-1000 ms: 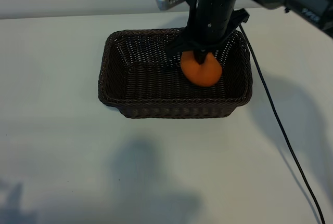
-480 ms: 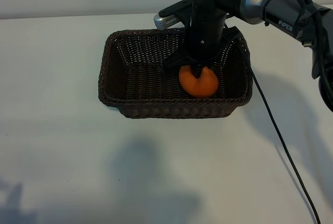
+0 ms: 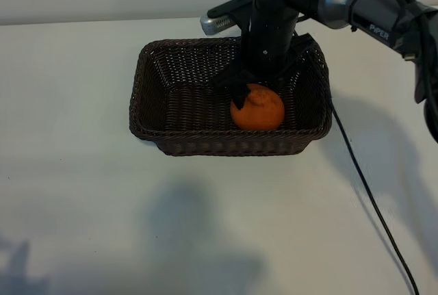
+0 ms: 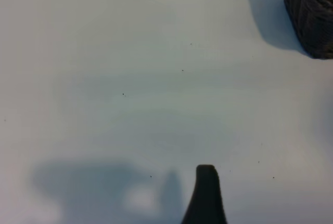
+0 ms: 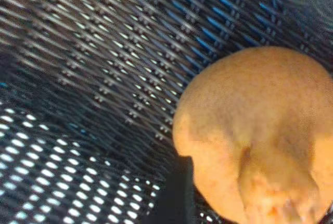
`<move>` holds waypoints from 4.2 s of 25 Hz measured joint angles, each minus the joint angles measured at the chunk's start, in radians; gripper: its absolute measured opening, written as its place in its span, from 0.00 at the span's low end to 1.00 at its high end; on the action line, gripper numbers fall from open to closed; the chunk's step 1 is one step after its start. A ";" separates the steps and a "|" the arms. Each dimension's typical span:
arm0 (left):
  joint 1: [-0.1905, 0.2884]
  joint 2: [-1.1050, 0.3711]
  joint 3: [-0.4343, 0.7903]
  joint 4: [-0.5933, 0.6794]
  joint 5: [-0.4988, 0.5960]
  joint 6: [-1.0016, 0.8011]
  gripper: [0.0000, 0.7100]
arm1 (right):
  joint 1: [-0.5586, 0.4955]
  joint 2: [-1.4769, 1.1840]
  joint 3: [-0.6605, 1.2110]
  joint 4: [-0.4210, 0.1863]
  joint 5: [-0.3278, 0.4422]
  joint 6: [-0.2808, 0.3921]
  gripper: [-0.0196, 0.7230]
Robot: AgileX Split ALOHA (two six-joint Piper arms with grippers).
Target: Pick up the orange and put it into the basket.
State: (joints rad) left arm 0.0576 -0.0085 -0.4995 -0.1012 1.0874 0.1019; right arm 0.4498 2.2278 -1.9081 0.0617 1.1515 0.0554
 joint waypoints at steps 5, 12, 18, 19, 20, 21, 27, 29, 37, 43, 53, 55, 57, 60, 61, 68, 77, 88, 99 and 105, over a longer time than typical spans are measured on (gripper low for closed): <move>0.000 0.000 0.000 0.000 0.000 0.000 0.83 | -0.006 -0.055 0.000 -0.062 0.016 0.020 0.96; 0.000 0.000 0.000 0.000 0.000 0.000 0.83 | -0.184 -0.101 0.000 -0.123 0.062 0.010 0.89; 0.000 0.000 0.000 0.000 0.000 0.000 0.83 | -0.407 -0.108 0.000 -0.124 0.064 -0.055 0.87; 0.000 0.000 0.000 0.000 0.000 0.000 0.83 | -0.448 -0.108 0.000 -0.124 0.064 -0.055 0.87; 0.000 0.000 0.000 0.000 0.000 0.000 0.83 | -0.490 -0.108 0.000 -0.124 0.064 -0.065 0.86; 0.000 0.000 0.000 0.000 0.000 0.000 0.83 | -0.530 -0.108 0.000 -0.123 0.064 -0.067 0.86; 0.000 0.000 0.000 0.000 0.000 0.000 0.83 | -0.705 -0.123 0.000 -0.051 0.065 -0.090 0.83; 0.000 0.000 0.000 0.000 0.000 0.000 0.83 | -0.734 -0.131 0.000 -0.025 0.067 -0.100 0.83; 0.000 0.000 0.000 0.000 0.000 0.000 0.83 | -0.765 -0.280 0.000 0.012 0.077 -0.111 0.83; 0.000 0.000 0.000 0.000 0.000 0.000 0.83 | -0.765 -0.501 0.003 0.024 0.096 -0.108 0.83; 0.000 0.000 0.000 0.000 0.000 0.000 0.83 | -0.765 -0.861 0.114 0.039 0.088 -0.118 0.83; 0.000 0.000 0.000 0.000 0.000 0.000 0.83 | -0.765 -0.936 0.177 0.038 0.084 -0.128 0.83; 0.000 0.000 0.000 0.000 0.000 0.000 0.83 | -0.765 -1.003 0.240 0.038 0.084 -0.129 0.83; 0.000 0.000 0.000 0.000 0.000 0.000 0.83 | -0.765 -1.104 0.299 0.038 0.083 -0.132 0.83; 0.000 0.000 0.000 0.000 0.000 0.000 0.83 | -0.765 -1.140 0.312 0.038 0.082 -0.133 0.83; 0.000 0.000 0.000 0.000 0.000 0.000 0.83 | -0.765 -1.369 0.417 0.038 0.072 -0.143 0.83; 0.000 0.000 0.000 0.000 0.000 0.000 0.83 | -0.765 -1.563 0.591 0.038 0.035 -0.164 0.83; 0.000 0.000 0.000 0.000 0.000 0.000 0.83 | -0.596 -1.857 0.818 -0.042 -0.024 -0.091 0.83; 0.000 0.000 0.000 0.000 0.000 0.000 0.83 | -0.588 -2.124 1.085 -0.075 -0.022 -0.073 0.83; 0.000 0.000 0.000 0.000 0.000 0.000 0.83 | -0.588 -2.235 1.205 -0.062 -0.019 -0.072 0.83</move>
State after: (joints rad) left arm 0.0576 -0.0085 -0.4995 -0.1012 1.0874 0.1019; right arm -0.1385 -0.0071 -0.7031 0.0000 1.1323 -0.0167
